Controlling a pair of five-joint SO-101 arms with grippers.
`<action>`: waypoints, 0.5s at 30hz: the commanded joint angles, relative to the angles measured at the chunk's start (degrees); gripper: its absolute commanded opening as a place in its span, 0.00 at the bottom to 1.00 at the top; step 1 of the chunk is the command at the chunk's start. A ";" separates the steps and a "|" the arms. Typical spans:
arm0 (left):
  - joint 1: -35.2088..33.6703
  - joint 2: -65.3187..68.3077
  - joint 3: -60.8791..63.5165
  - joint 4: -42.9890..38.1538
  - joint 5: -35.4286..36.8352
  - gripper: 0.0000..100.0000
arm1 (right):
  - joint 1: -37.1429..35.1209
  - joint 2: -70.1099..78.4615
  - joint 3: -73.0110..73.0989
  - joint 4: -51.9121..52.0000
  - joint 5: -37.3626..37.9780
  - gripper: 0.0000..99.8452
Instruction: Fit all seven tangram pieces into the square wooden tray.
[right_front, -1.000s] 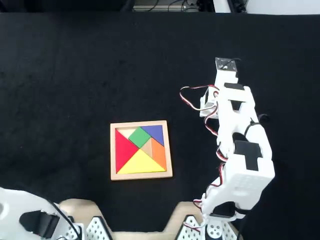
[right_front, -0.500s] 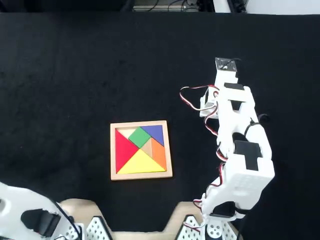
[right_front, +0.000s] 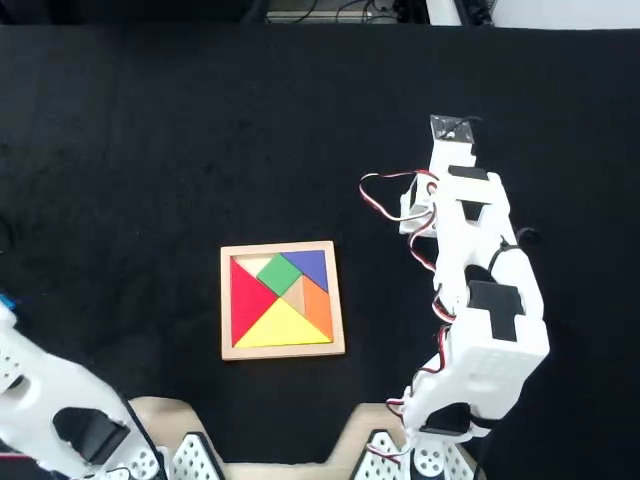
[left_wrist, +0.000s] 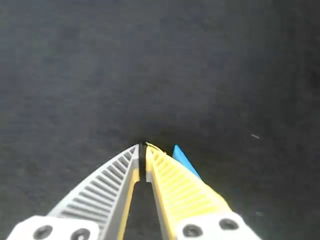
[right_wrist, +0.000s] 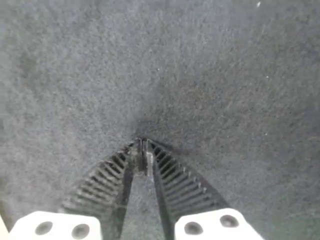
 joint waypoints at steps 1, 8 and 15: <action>5.85 -0.18 0.31 4.57 -0.62 0.03 | -1.23 -0.22 -2.77 0.18 0.70 0.01; 17.27 -0.18 -0.04 12.31 -0.70 0.03 | -1.23 -0.22 -2.77 0.18 0.70 0.01; 29.93 -0.09 0.31 16.70 -0.62 0.03 | -1.23 -0.22 -2.77 0.18 0.70 0.01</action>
